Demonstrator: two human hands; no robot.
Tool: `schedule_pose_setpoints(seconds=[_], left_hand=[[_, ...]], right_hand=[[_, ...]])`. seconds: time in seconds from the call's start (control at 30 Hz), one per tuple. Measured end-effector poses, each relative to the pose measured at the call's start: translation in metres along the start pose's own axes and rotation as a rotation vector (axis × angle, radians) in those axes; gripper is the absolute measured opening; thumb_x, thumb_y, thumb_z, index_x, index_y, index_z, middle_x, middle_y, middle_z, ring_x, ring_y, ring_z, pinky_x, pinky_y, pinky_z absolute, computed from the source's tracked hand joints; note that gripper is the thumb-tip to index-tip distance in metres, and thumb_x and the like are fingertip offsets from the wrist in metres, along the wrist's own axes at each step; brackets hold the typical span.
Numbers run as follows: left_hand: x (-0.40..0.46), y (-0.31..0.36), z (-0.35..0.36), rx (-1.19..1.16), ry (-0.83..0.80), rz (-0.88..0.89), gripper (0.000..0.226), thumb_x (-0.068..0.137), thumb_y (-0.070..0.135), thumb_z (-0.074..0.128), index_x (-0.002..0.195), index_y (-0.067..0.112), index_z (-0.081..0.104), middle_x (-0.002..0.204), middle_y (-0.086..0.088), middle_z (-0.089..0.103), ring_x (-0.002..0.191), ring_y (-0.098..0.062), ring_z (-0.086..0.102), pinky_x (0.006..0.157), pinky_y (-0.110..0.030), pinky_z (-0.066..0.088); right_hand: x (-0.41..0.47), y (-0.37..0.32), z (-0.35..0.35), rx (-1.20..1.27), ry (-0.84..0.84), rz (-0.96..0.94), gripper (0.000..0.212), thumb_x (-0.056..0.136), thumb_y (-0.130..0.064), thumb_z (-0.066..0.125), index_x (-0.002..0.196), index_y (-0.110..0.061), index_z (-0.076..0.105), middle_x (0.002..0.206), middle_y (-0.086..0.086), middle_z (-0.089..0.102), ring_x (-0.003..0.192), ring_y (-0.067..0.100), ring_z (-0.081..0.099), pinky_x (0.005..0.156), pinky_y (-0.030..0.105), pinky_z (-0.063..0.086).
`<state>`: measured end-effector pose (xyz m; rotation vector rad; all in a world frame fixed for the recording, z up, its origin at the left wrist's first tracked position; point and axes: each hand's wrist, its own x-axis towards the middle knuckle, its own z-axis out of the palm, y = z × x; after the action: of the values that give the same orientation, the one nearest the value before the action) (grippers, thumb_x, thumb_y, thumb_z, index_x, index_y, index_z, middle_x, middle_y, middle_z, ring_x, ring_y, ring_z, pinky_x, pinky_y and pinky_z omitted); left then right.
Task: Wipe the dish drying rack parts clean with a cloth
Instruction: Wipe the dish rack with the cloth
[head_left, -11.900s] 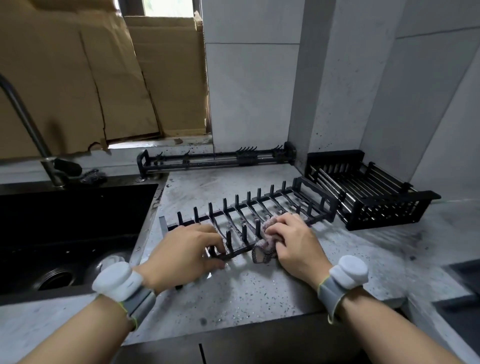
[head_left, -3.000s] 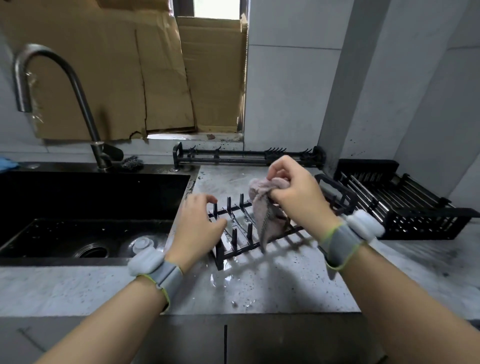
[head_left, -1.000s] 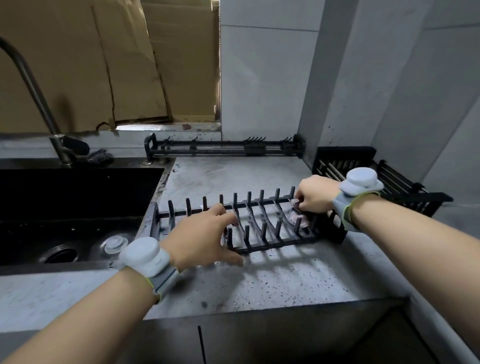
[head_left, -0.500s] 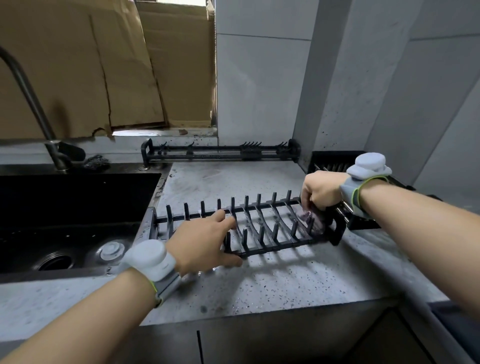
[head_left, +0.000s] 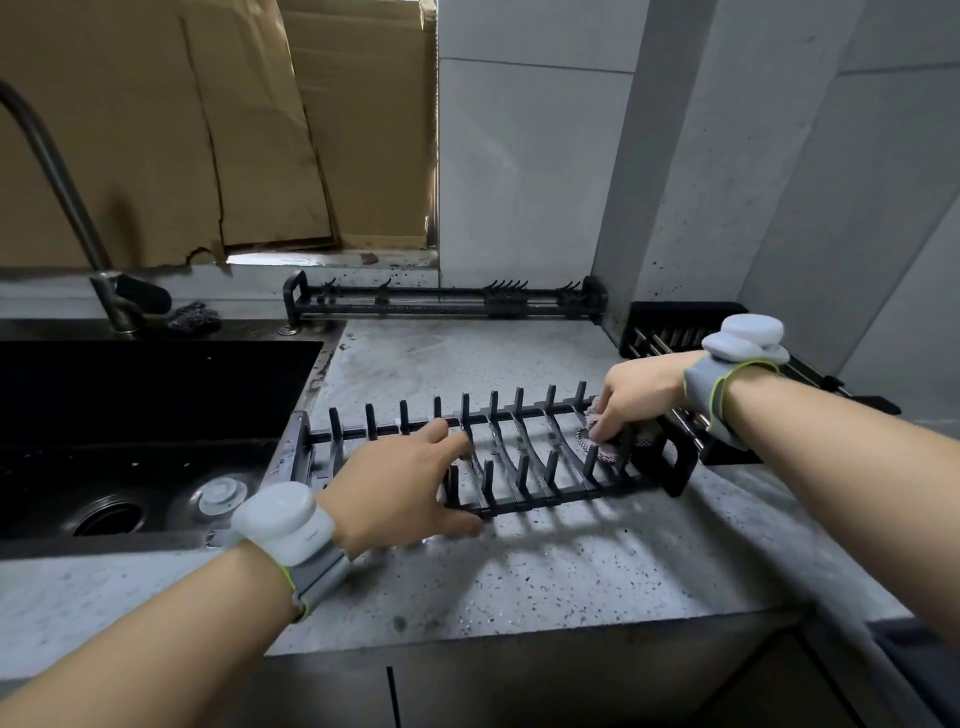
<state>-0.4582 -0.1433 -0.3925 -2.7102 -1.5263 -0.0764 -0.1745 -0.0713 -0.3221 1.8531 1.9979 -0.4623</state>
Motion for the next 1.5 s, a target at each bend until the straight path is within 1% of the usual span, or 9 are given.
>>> schedule_pose_setpoints(seconds=[0.13,0.27,0.57,0.63,0.7,0.83,1.23,1.4,1.5], left_hand=[[-0.001,0.001,-0.001,-0.008,-0.002,0.007,0.075,0.074,0.081,0.059,0.13,0.033,0.042,0.118,0.015,0.045,0.078,-0.01,0.057,0.065,-0.031,0.047],[-0.001,0.001,-0.001,-0.012,-0.001,0.01,0.075,0.075,0.08,0.059,0.13,0.033,0.042,0.117,0.014,0.045,0.083,-0.012,0.06,0.07,-0.035,0.052],[-0.001,0.001,0.001,-0.026,-0.004,0.017,0.076,0.076,0.079,0.059,0.132,0.031,0.041,0.117,0.012,0.044,0.081,-0.014,0.059,0.072,-0.036,0.052],[-0.001,0.0,0.001,-0.022,-0.002,0.014,0.075,0.076,0.079,0.059,0.131,0.031,0.042,0.117,0.012,0.044,0.082,-0.015,0.059,0.073,-0.038,0.053],[-0.001,-0.001,0.002,-0.014,0.0,0.016,0.074,0.076,0.079,0.059,0.13,0.031,0.042,0.116,0.012,0.044,0.083,-0.017,0.06,0.073,-0.039,0.054],[0.0,-0.003,0.003,0.001,0.002,0.042,0.074,0.076,0.08,0.057,0.13,0.032,0.041,0.114,0.014,0.043,0.081,-0.014,0.062,0.072,-0.04,0.055],[0.0,-0.004,0.006,0.001,0.016,0.038,0.074,0.075,0.082,0.053,0.129,0.034,0.04,0.113,0.016,0.044,0.082,-0.012,0.061,0.073,-0.039,0.054],[-0.001,-0.001,0.007,0.0,0.032,0.005,0.073,0.075,0.081,0.056,0.13,0.036,0.041,0.116,0.016,0.045,0.085,-0.012,0.062,0.074,-0.038,0.054],[-0.001,-0.001,0.007,-0.011,0.035,0.008,0.073,0.076,0.081,0.057,0.131,0.035,0.041,0.116,0.016,0.045,0.085,-0.012,0.061,0.074,-0.037,0.054]], right_hand=[[0.007,-0.006,-0.002,-0.165,-0.025,0.021,0.027,0.055,-0.039,0.076,0.063,-0.015,0.066,0.058,0.0,0.064,0.055,0.019,0.054,0.057,0.025,0.047],[0.0,-0.017,0.007,-0.206,0.072,0.031,0.012,0.069,-0.016,0.073,0.079,-0.011,0.073,0.061,0.0,0.06,0.056,0.018,0.054,0.048,0.018,0.042],[-0.011,-0.008,0.006,-0.224,0.02,0.034,0.023,0.061,-0.004,0.073,0.082,-0.014,0.076,0.075,0.001,0.071,0.073,0.021,0.065,0.062,0.029,0.055],[-0.014,-0.007,0.0,-0.176,-0.011,0.014,0.016,0.06,-0.001,0.073,0.069,-0.014,0.071,0.064,-0.004,0.067,0.07,0.021,0.062,0.062,0.029,0.053],[-0.015,-0.003,-0.001,-0.089,0.104,-0.002,0.019,0.065,0.0,0.07,0.067,-0.019,0.071,0.065,-0.005,0.067,0.076,0.023,0.066,0.065,0.029,0.055],[-0.005,0.005,0.022,-0.12,0.521,-0.017,0.035,0.079,-0.006,0.056,0.1,-0.023,0.078,0.103,0.004,0.074,0.094,0.031,0.068,0.078,0.029,0.055],[0.012,0.007,0.043,-0.176,0.498,-0.007,0.034,0.081,-0.01,0.052,0.103,-0.019,0.076,0.111,0.004,0.073,0.098,0.032,0.067,0.08,0.031,0.056],[-0.013,-0.01,0.025,-0.182,0.341,-0.004,0.019,0.084,-0.009,0.058,0.092,-0.011,0.075,0.089,0.01,0.065,0.085,0.03,0.063,0.068,0.024,0.046],[-0.029,-0.016,0.005,-0.157,0.302,-0.024,0.024,0.083,-0.006,0.056,0.094,-0.013,0.076,0.091,0.009,0.068,0.086,0.029,0.065,0.065,0.024,0.045]])
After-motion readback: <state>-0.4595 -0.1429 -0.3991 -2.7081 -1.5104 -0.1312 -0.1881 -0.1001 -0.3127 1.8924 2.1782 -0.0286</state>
